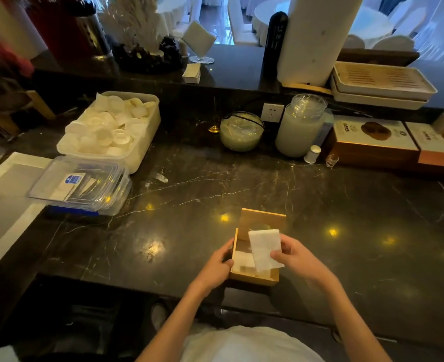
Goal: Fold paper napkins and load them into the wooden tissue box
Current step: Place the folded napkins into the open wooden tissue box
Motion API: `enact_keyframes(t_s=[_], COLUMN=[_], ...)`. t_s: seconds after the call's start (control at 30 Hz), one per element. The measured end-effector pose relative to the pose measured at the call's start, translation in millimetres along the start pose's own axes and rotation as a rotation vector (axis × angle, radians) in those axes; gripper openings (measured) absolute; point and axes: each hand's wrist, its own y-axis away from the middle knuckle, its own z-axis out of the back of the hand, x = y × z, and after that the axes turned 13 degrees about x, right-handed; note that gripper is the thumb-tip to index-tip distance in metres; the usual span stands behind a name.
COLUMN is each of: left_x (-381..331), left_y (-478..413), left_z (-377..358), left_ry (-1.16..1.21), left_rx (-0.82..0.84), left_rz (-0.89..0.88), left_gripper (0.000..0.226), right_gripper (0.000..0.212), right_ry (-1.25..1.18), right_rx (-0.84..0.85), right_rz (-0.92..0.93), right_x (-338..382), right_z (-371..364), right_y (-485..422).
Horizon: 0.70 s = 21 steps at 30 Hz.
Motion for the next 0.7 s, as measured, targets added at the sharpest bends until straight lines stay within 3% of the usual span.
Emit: enact_keyframes(t_s=[0.13,0.3,0.7], left_x=[-1,-1,-1], left_y=[-1,-1,-2], left_z=[0,-2,-4], left_ry=[-0.006,-0.022,-0.009], left_rx=[-0.011,-0.01,-0.064], left_rz=[0.0,0.002,0.052], left_gripper=[0.058,0.055,0.061], right_gripper=[0.045,0.056,0.043], right_ry=[0.455,0.752,0.808], right_rx=[0.023,0.123,0.281], right_rz=[-0.201,-0.346,-0.536], right_x=[10,33,17], right_z=[-1,-12,-37], right_y=[-21,-41,-79])
